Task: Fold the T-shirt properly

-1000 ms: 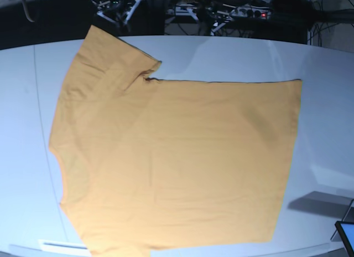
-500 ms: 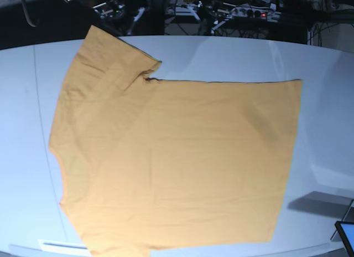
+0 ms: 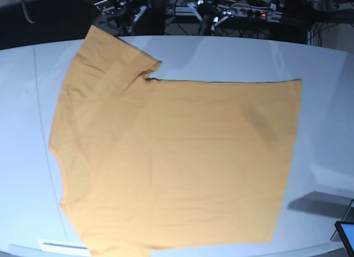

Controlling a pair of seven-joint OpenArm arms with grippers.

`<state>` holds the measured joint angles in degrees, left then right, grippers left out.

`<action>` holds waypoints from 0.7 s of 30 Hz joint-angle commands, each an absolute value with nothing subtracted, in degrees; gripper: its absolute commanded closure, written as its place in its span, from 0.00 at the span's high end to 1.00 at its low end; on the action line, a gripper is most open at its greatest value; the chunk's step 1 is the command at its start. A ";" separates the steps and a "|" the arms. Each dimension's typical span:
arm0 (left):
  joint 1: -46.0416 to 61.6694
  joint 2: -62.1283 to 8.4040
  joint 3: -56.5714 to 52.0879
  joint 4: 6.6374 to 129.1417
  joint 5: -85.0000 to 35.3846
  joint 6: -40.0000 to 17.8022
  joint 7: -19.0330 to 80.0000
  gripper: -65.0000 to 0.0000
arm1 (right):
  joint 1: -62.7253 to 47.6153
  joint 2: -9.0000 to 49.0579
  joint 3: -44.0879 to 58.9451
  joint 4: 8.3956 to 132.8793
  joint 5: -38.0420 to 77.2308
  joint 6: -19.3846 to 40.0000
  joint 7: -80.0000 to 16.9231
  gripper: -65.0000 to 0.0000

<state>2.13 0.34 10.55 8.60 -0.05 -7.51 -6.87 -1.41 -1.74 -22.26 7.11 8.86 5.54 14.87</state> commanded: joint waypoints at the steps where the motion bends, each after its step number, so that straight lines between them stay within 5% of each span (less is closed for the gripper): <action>1: 1.80 0.40 10.68 8.84 0.13 -7.78 -7.78 0.00 | -2.15 -1.63 -22.29 6.81 7.69 6.20 14.29 0.00; 21: 1.27 0.13 10.59 8.84 0.13 -7.78 -7.25 0.00 | -2.15 -1.54 -22.37 6.81 7.69 6.20 14.29 0.00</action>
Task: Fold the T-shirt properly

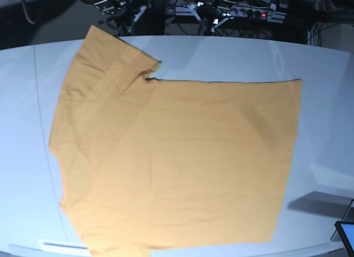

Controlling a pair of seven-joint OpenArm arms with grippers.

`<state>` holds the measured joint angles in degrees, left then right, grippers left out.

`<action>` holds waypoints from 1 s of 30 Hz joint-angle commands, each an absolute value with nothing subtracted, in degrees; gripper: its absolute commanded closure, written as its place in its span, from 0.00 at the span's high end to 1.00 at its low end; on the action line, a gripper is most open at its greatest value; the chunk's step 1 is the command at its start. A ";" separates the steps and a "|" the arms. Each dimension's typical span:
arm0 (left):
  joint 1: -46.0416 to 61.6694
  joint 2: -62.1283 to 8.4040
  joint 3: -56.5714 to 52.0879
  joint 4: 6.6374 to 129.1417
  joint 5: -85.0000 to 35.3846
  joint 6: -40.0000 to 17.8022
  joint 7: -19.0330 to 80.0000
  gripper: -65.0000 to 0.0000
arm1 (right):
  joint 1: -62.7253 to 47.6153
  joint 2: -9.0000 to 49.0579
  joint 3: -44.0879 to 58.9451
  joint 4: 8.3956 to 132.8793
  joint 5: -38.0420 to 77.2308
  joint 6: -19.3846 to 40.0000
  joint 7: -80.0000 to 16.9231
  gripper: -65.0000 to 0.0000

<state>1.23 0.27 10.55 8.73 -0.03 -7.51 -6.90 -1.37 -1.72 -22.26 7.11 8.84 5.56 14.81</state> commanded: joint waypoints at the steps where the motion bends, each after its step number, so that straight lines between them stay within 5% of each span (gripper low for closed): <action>1: 1.27 0.13 10.59 8.84 0.13 -7.78 -7.25 0.00 | -2.15 -1.54 -22.37 6.81 7.69 6.20 14.29 0.00; 30: 1.98 0.92 10.59 8.48 -0.31 -7.78 -7.25 0.00 | -4.00 -0.40 -22.29 6.73 7.69 6.20 19.03 0.00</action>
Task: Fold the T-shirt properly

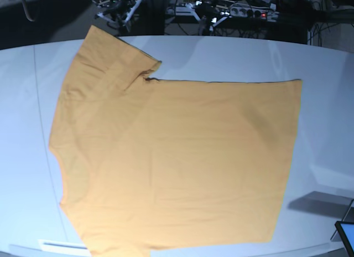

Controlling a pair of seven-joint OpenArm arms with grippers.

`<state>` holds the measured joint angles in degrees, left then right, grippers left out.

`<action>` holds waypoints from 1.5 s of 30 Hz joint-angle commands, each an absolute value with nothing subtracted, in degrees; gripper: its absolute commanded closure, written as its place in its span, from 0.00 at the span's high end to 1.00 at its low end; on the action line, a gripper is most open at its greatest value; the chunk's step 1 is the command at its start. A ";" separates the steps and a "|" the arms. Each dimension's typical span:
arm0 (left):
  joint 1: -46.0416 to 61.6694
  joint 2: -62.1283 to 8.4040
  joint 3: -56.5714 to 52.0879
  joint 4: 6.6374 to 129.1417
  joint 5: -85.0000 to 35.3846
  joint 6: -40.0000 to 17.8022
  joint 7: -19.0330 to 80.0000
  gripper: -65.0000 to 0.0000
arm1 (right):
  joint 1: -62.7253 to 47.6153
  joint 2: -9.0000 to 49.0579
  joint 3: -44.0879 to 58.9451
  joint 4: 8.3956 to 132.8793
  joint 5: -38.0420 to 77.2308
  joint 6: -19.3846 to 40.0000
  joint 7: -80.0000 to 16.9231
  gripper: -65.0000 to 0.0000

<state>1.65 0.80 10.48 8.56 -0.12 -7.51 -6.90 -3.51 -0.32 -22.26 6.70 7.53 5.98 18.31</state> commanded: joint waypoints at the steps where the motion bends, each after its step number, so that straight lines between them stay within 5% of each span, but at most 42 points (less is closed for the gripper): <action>1: 2.07 0.92 10.59 8.48 -0.31 -7.78 -7.25 0.00 | -4.18 -0.40 -22.29 6.73 7.69 6.20 19.12 0.00; 12: 3.74 -0.13 10.68 8.84 0.13 -7.78 -7.52 0.00 | -6.90 -0.66 -22.29 7.16 7.69 6.20 19.74 0.00; 21: 12.97 -4.70 10.68 22.81 0.04 -7.78 -7.69 0.00 | -14.11 -0.66 -22.20 7.16 7.69 6.20 35.03 0.00; 32: 18.95 -6.29 10.77 27.12 0.22 -7.78 -7.96 0.00 | -21.23 -0.40 -22.29 12.00 7.69 6.20 38.64 0.00; 45: 26.33 -8.92 10.77 27.03 0.22 -7.87 -28.79 0.00 | -28.35 1.19 -22.29 21.93 7.69 6.20 38.73 0.00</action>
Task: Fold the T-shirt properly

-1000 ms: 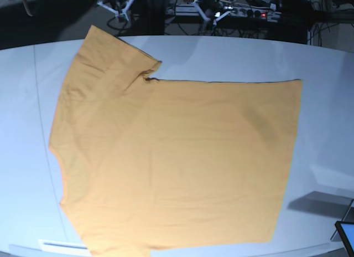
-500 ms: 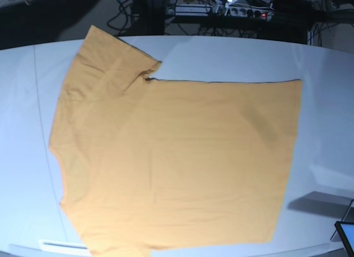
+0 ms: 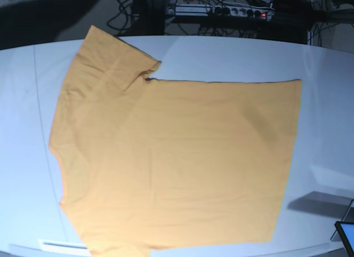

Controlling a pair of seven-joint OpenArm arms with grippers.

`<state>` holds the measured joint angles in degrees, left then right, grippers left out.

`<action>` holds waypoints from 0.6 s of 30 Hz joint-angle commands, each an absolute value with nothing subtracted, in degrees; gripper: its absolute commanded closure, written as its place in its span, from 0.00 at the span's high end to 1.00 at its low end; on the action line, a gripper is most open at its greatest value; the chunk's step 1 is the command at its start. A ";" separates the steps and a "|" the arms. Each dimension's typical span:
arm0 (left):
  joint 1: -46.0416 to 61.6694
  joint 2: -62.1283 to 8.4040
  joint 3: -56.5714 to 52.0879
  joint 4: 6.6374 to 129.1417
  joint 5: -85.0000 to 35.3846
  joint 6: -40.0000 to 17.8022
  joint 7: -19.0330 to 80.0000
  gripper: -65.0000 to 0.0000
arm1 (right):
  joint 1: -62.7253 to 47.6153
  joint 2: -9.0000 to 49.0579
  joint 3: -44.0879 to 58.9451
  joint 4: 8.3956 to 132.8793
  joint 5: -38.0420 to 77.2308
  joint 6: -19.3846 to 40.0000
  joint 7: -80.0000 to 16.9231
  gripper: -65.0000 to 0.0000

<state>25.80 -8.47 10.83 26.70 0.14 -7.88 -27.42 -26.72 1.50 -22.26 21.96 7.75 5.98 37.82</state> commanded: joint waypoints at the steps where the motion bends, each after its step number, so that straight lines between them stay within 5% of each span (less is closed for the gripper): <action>1: 26.77 -8.92 10.77 27.03 0.22 -7.87 -29.76 0.00 | -29.05 1.27 -22.29 22.55 7.69 6.20 38.73 0.00; 18: 29.85 -10.68 17.27 27.12 0.22 -7.87 -51.38 0.00 | -46.37 4.00 -5.58 55.52 7.69 6.11 38.73 0.00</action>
